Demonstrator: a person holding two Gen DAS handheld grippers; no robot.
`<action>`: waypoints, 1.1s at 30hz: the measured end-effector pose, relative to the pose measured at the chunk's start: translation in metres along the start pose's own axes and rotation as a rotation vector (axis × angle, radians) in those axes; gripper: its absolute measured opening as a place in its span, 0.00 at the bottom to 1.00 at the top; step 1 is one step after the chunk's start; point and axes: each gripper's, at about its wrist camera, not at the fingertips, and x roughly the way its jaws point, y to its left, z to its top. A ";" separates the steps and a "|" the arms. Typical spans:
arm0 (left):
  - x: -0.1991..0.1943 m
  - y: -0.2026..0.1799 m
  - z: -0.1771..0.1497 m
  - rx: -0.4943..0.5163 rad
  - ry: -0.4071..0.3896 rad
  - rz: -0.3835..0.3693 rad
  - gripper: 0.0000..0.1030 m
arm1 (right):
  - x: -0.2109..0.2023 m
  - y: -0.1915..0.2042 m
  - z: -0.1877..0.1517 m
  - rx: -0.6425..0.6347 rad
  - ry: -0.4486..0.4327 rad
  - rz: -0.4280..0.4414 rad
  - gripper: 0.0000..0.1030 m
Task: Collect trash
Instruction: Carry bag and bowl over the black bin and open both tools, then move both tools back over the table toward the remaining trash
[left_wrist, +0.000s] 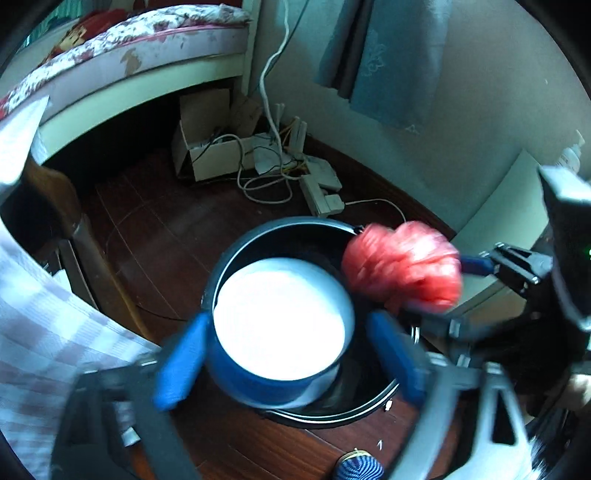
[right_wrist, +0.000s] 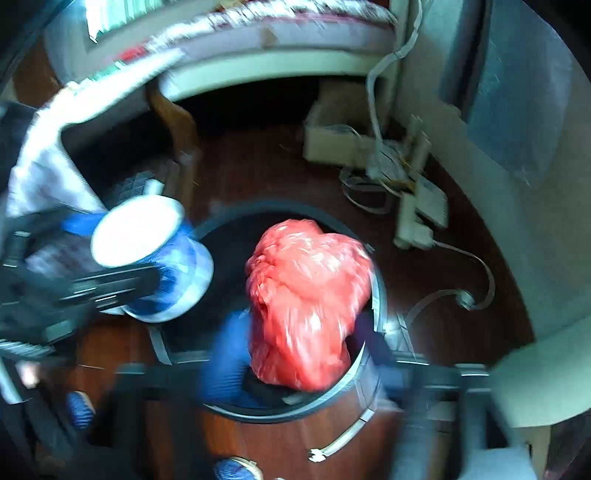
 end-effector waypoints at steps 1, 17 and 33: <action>0.002 0.000 -0.001 -0.001 0.006 0.013 0.99 | 0.002 -0.002 -0.002 -0.001 -0.003 -0.004 0.88; 0.004 0.010 -0.014 -0.016 0.005 0.150 0.99 | 0.006 -0.011 -0.015 0.025 0.074 -0.093 0.99; -0.025 0.013 -0.019 -0.030 -0.056 0.198 0.99 | -0.024 0.004 -0.004 0.033 0.007 -0.076 0.99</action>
